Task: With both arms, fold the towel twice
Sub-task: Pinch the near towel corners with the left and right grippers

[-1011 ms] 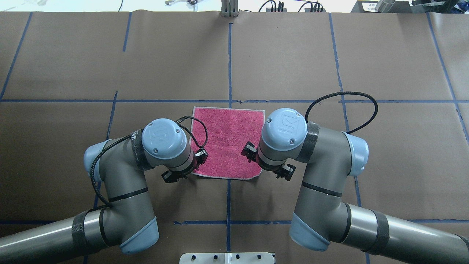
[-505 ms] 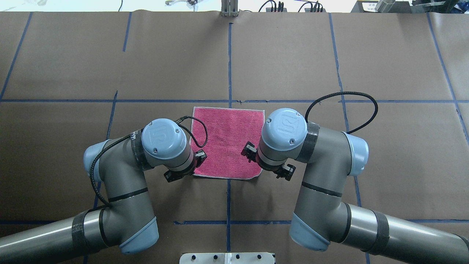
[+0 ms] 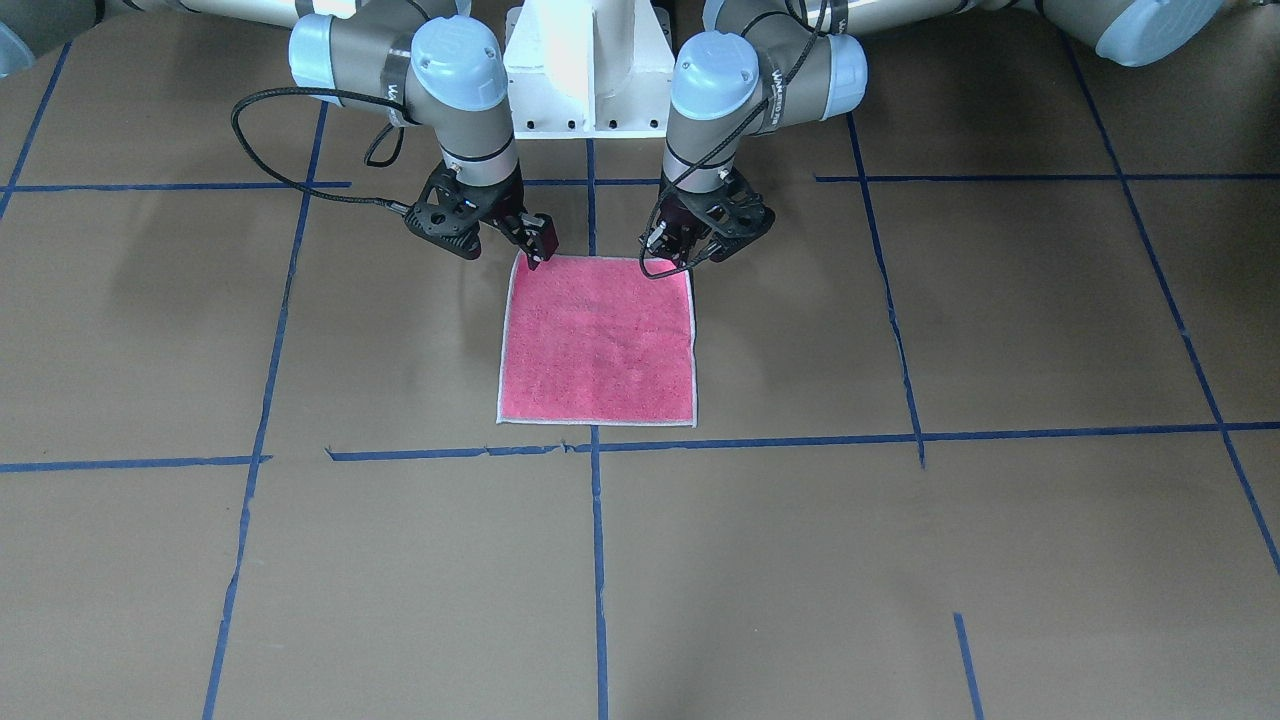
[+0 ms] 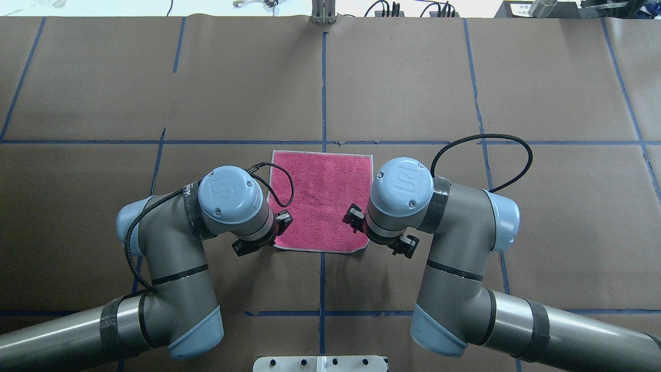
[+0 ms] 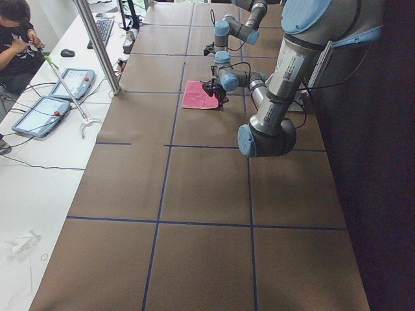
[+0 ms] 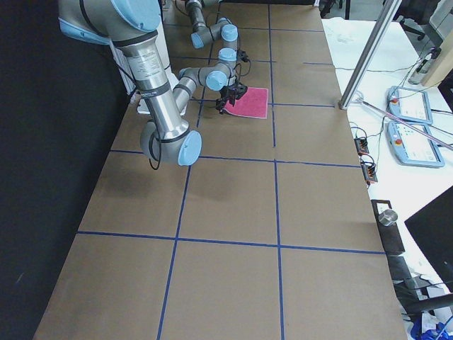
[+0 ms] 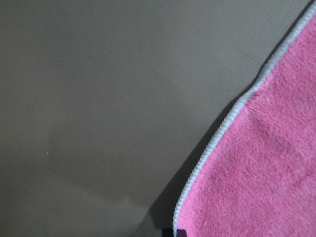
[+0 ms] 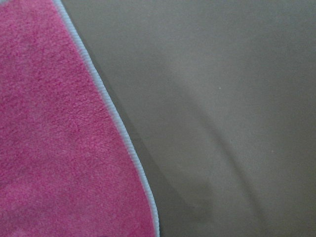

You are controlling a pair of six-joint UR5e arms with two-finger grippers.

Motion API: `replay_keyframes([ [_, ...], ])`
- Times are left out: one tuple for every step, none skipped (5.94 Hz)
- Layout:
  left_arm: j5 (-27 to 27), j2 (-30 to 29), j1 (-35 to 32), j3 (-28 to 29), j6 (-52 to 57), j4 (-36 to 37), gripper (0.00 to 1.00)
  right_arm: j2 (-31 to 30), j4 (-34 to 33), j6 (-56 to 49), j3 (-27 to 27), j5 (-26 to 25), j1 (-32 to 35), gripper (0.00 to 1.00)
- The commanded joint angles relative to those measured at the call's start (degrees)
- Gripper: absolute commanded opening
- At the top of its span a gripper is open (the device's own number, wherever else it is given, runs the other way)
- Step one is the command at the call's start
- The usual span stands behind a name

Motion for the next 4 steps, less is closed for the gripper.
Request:
replay_keyframes([
  [0.0, -0.06, -0.02, -0.18, -0.03, 0.06, 0.02, -0.65, 0.13, 0.35, -0.23, -0.05, -1.43, 1.0],
  [0.0, -0.06, -0.37, -0.18, 0.06, 0.06, 0.02, -0.39, 0.13, 1.14, -0.41, -0.05, -1.96, 1.0],
  [-0.09, -0.06, -0.37, -0.18, -0.03, 0.06, 0.02, -0.39, 0.13, 1.15, -0.58, -0.05, -2.05, 1.0],
  [0.0, -0.06, -0.37, -0.18, -0.03, 0.06, 0.02, -0.48, 2.57, 1.24, -1.63, -0.22, -2.05, 0.99],
])
